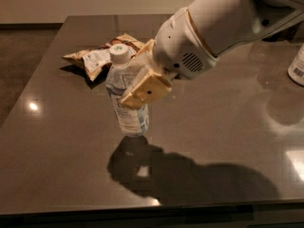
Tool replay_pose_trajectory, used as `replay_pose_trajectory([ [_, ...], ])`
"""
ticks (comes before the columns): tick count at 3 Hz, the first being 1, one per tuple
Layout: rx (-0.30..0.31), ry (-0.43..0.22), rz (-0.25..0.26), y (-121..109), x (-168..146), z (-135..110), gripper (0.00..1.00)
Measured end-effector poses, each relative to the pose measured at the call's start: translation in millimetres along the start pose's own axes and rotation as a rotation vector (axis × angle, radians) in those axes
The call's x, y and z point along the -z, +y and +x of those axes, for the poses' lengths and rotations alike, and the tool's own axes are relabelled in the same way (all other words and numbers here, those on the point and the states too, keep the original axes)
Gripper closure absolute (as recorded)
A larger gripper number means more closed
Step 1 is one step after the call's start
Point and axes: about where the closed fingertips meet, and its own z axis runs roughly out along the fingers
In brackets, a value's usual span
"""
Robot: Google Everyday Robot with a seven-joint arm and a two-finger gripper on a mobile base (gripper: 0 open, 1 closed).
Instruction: Move blue plastic bottle near brown chip bag
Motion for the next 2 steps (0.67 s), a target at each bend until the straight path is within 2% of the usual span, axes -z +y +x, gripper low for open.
replay_pose_trajectory([
  [1, -0.028, 0.007, 0.066, -9, 4, -1, 1.0],
  [2, -0.04, 0.002, 0.136, -36, 5, -10, 1.0],
])
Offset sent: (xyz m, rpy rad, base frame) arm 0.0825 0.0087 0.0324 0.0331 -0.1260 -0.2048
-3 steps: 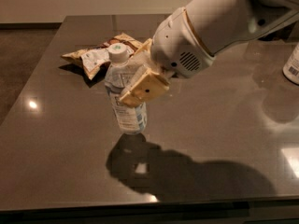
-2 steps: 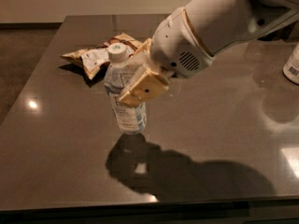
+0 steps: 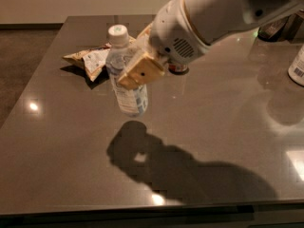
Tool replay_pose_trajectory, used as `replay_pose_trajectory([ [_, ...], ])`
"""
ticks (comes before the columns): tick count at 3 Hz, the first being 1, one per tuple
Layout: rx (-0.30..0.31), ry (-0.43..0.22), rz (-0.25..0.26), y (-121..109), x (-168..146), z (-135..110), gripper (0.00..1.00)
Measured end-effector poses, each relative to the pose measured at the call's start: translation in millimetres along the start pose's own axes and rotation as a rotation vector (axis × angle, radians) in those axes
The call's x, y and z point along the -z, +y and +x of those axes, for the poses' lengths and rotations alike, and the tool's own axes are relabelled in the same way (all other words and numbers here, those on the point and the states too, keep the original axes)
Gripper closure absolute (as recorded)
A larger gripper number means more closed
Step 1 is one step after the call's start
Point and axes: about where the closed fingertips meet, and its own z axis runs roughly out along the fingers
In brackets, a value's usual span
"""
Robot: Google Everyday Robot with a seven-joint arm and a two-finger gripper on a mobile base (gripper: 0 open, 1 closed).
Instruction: Move blue plastic bottle near brown chip bag
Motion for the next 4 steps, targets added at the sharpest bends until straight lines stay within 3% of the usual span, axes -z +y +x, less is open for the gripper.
replay_pose_trajectory([
  [1, -0.001, -0.016, 0.047, -35, -10, -12, 1.0],
  [2, -0.047, -0.041, 0.076, -85, -28, -12, 1.0],
  [4, -0.114, -0.051, 0.058, -130, -58, -1, 1.0],
])
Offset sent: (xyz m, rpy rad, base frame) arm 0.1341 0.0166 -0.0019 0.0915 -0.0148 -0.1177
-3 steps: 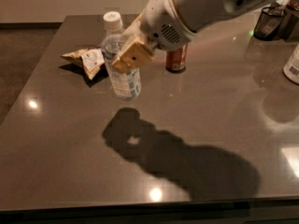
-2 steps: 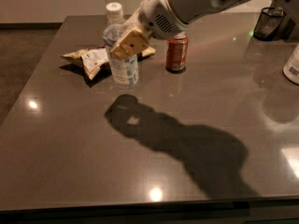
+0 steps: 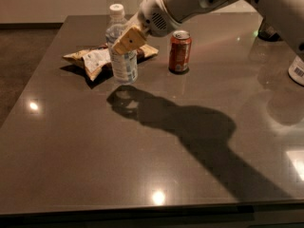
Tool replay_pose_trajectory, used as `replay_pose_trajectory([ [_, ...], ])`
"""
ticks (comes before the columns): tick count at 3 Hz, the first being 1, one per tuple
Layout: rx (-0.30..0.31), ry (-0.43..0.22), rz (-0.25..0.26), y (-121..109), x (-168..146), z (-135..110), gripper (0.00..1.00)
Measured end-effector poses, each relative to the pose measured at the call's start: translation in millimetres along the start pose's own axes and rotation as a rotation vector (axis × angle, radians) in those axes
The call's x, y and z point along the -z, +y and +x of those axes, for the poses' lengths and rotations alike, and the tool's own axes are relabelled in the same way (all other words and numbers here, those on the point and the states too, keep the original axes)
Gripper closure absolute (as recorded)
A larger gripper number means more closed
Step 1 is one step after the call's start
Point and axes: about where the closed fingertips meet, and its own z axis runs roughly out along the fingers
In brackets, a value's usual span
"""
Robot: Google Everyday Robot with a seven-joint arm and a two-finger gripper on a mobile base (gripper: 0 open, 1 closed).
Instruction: Move blue plastic bottle near brown chip bag
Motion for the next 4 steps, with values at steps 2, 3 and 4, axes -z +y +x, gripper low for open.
replay_pose_trajectory([
  [2, -0.025, 0.012, -0.016, -17, -29, 8, 0.83],
  [3, -0.022, 0.017, -0.024, -18, -41, 10, 0.6],
  [4, -0.019, 0.018, -0.047, -19, -55, 13, 0.29],
])
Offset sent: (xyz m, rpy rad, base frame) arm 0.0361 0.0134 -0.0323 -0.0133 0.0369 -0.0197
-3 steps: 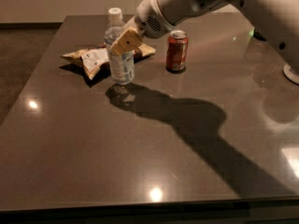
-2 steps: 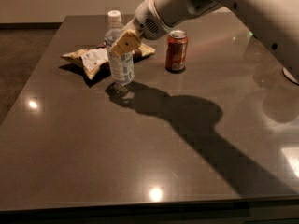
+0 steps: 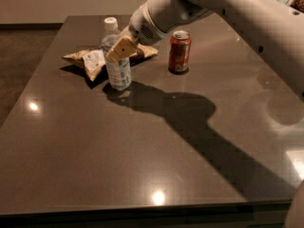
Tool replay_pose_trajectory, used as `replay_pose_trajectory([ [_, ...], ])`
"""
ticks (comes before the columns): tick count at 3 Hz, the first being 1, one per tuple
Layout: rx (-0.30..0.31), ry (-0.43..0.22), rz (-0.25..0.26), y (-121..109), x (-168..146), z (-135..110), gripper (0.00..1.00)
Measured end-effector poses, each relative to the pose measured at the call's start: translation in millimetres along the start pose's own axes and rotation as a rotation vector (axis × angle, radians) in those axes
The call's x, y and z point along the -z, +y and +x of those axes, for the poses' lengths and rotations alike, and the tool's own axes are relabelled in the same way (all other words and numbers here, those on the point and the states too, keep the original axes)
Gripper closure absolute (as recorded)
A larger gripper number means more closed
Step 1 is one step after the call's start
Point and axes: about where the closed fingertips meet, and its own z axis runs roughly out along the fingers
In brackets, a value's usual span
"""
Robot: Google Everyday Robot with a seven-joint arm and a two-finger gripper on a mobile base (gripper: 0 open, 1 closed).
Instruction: Move blue plastic bottle near brown chip bag
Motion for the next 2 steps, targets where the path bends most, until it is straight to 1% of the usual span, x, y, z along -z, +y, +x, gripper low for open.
replay_pose_trajectory([
  [1, 0.001, -0.003, -0.013, -0.5, -7.5, 1.3, 0.0],
  [2, 0.001, -0.003, -0.013, -0.4, -7.6, 1.2, 0.0],
])
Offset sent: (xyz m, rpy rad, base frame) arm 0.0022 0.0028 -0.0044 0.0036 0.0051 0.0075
